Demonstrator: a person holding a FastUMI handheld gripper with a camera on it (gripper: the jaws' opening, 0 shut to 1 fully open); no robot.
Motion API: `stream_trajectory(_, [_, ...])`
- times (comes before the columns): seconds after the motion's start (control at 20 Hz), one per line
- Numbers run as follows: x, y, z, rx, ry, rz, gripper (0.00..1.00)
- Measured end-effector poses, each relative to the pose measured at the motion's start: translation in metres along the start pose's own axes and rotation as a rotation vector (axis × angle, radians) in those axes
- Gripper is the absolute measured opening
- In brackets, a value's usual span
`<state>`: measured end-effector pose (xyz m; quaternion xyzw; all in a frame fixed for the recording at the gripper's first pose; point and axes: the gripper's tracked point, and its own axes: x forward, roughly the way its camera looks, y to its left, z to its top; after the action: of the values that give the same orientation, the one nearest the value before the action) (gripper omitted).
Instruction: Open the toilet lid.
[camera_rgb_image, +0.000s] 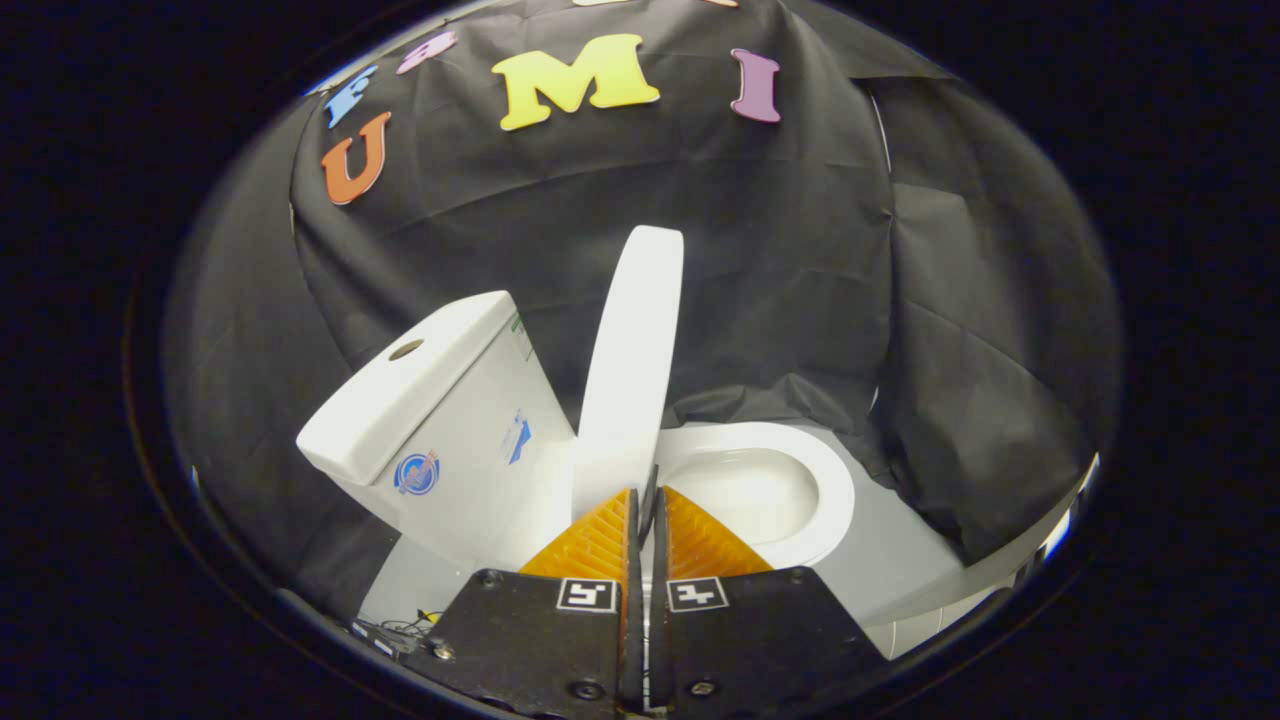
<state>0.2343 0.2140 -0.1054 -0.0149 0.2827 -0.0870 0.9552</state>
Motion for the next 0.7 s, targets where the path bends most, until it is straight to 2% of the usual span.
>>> stream_trajectory(0.3, [-0.003,0.017,0.002,-0.064,-0.010,-0.011,0.05])
stream_trajectory(0.45, [-0.005,0.027,0.003,-0.033,-0.008,0.018,0.05])
stream_trajectory(0.7, [-0.006,0.043,0.003,-0.092,-0.026,0.020,0.05])
